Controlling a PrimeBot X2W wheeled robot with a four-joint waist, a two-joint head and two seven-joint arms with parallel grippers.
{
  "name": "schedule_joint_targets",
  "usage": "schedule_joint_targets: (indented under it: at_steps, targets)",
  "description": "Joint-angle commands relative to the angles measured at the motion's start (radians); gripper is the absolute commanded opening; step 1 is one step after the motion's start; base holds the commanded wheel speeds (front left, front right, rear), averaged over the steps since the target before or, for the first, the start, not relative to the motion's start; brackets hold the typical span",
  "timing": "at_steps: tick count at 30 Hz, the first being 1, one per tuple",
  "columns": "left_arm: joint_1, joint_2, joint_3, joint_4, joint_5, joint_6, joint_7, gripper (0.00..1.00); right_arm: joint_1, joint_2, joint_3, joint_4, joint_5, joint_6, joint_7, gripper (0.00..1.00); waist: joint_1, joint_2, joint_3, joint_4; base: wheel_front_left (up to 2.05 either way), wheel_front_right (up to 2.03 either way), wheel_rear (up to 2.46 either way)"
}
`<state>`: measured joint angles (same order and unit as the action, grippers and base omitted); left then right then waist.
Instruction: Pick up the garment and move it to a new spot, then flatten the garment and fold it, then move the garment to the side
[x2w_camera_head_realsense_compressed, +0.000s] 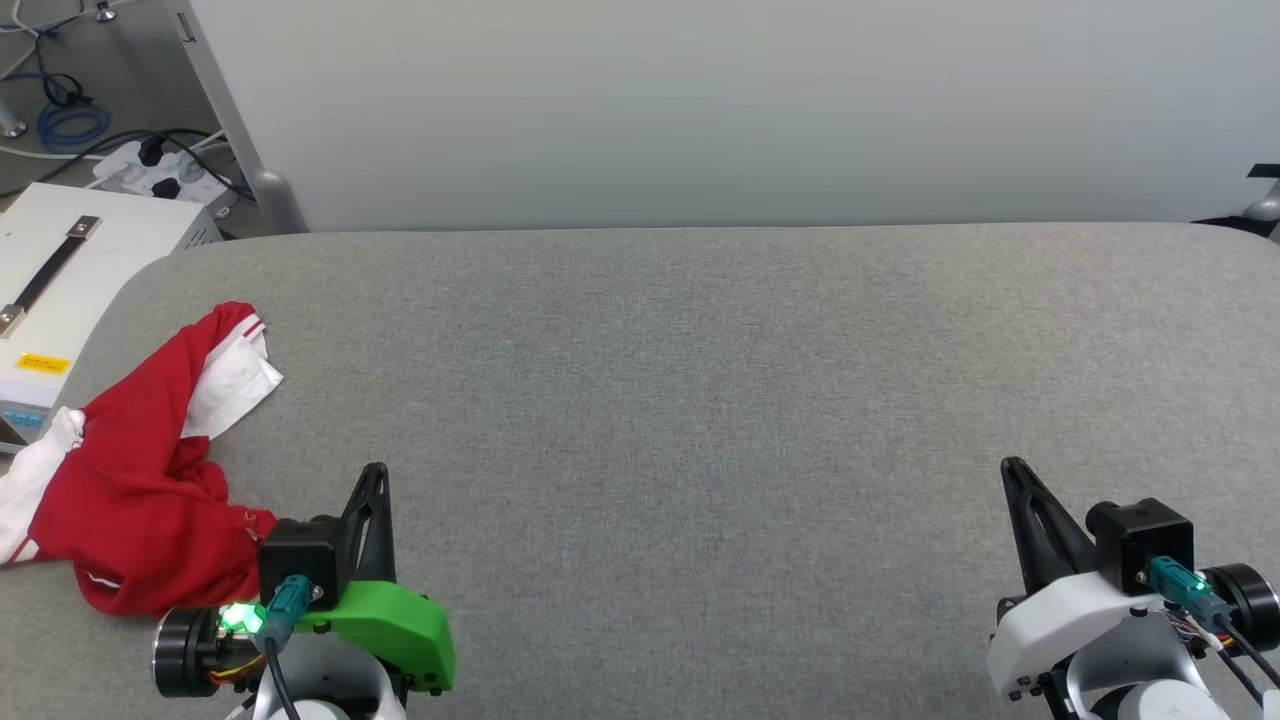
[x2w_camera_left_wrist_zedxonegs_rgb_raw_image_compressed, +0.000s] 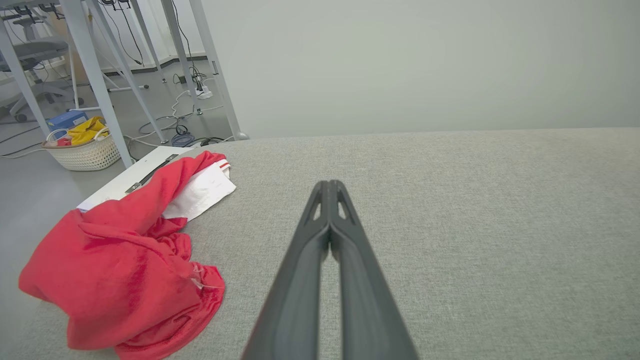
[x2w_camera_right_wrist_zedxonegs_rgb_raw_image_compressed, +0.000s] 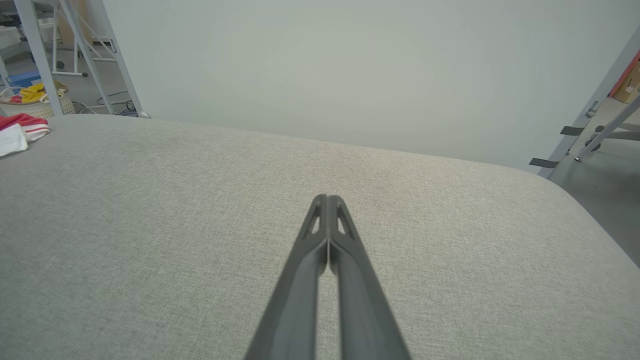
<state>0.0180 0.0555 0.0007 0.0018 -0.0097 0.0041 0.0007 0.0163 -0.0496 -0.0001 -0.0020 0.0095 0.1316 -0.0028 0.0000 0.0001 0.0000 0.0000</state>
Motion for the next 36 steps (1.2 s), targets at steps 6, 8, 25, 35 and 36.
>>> schedule_joint_targets:
  at_steps: [6,8,25,35,36]
  targets:
    - [0.001,0.000,0.000,0.000,-0.001,0.000,0.000,1.00,0.000,0.000,0.000,0.000,0.001,0.000,0.000,1.00,0.0000,-0.0001,0.000,0.000,0.00,0.00,0.00]
    - [-0.001,0.000,-0.003,0.002,-0.004,-0.001,-0.004,1.00,0.000,0.000,0.000,0.001,0.004,0.000,-0.003,1.00,0.0000,-0.0001,0.000,0.000,0.00,0.00,0.00]
    - [-0.022,-0.001,-0.031,0.020,-0.039,-0.010,-0.039,1.00,-0.003,0.000,-0.012,-0.008,0.057,0.000,-0.039,1.00,0.0000,-0.0001,-0.001,-0.001,0.00,0.00,0.00]
    - [-0.032,-0.001,-0.045,0.032,-0.057,-0.014,-0.060,1.00,-0.003,0.000,-0.019,-0.031,0.084,0.000,-0.057,1.00,0.0000,-0.0001,-0.001,-0.003,0.00,0.00,0.00]
    - [-0.033,-0.001,-0.047,0.034,-0.059,-0.014,-0.062,1.00,-0.003,0.000,-0.020,-0.033,0.086,0.000,-0.058,1.00,0.0000,-0.0001,-0.001,-0.003,0.00,0.00,0.00]
